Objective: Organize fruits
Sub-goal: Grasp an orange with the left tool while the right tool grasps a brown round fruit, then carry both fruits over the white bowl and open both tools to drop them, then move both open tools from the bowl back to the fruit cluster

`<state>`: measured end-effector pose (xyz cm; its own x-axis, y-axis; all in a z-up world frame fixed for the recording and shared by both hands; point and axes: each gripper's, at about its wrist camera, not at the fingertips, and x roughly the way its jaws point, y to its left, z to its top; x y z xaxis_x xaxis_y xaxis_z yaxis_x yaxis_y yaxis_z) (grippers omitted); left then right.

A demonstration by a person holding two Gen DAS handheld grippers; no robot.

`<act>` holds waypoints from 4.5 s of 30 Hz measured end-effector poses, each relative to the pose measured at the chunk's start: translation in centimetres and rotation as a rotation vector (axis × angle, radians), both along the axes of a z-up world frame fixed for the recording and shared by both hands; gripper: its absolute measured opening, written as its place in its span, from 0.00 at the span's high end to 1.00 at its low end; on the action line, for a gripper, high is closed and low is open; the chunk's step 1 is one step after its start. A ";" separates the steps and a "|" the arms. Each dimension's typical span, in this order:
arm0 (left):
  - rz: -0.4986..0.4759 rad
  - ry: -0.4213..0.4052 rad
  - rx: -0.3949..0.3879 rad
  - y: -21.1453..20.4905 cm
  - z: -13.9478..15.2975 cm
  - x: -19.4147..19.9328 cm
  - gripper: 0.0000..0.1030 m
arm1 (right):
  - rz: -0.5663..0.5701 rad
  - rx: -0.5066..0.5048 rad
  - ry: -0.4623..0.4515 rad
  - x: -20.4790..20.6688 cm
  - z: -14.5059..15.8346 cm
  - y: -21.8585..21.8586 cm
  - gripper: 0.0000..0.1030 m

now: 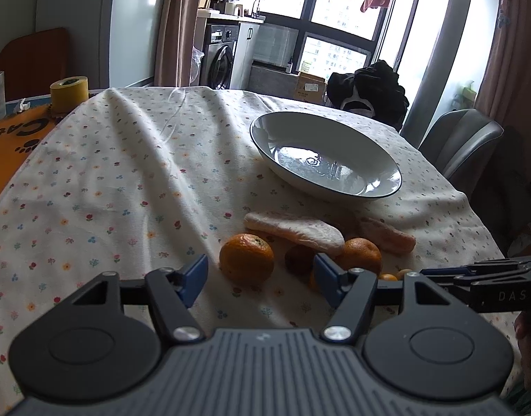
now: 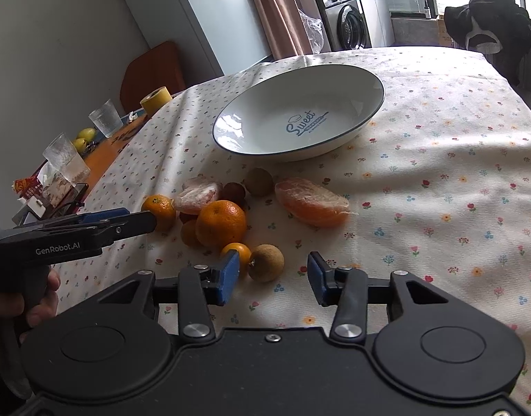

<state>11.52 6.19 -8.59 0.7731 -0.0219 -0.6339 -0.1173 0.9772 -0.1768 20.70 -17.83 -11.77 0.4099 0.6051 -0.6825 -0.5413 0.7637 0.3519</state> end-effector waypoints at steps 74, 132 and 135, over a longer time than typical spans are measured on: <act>-0.062 -0.032 0.004 -3.0 2.2 11.0 0.65 | -0.075 0.046 -0.096 9.2 2.0 1.8 0.78; -0.006 -0.082 -0.023 -2.3 4.5 0.4 0.05 | -0.163 0.030 -0.219 1.9 4.2 -2.7 0.00; -0.012 -0.083 -0.029 -2.4 4.6 -0.3 0.05 | -0.153 0.020 -0.240 1.2 4.4 -2.6 0.00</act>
